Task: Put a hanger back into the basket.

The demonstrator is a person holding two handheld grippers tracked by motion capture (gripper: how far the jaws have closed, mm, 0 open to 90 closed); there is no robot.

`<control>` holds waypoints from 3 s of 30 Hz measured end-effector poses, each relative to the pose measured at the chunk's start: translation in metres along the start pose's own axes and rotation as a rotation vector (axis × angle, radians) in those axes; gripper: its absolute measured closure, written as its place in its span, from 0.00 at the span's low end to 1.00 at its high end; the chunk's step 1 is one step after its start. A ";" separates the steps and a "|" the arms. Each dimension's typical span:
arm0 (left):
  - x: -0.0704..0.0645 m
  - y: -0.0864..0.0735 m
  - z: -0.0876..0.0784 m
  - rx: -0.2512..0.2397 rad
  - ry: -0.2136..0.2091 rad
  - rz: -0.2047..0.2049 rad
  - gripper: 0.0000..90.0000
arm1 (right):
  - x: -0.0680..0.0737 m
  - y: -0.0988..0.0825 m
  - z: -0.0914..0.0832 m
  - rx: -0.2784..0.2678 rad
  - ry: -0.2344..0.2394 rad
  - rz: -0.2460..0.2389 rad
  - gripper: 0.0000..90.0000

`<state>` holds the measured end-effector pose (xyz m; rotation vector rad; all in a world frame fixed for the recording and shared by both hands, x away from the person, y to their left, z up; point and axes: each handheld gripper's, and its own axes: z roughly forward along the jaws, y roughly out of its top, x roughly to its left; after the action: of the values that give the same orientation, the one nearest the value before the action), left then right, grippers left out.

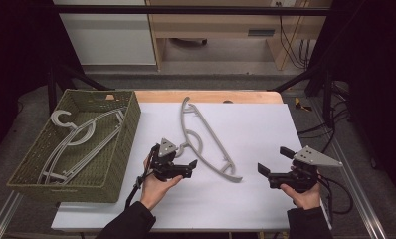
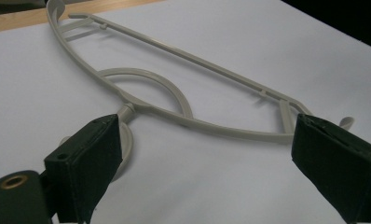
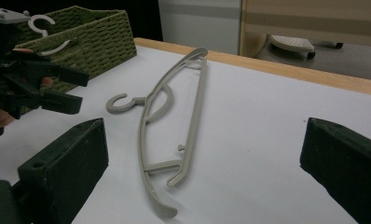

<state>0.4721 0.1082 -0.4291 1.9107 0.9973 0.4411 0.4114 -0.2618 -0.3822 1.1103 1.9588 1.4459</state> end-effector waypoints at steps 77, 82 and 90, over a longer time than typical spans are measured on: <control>0.042 -0.042 -0.018 0.359 0.006 0.004 0.56 | 0.001 0.000 0.000 0.001 0.002 -0.005 0.01; 0.040 -0.049 -0.018 0.335 0.051 -0.038 0.52 | 0.002 0.000 0.001 0.007 0.003 -0.002 0.01; 0.029 -0.051 -0.012 0.332 0.107 -0.014 0.47 | 0.003 0.000 0.002 0.006 0.002 -0.003 0.01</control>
<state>0.4583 0.1511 -0.4684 2.1910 1.2142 0.3906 0.4111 -0.2585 -0.3823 1.1079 1.9666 1.4412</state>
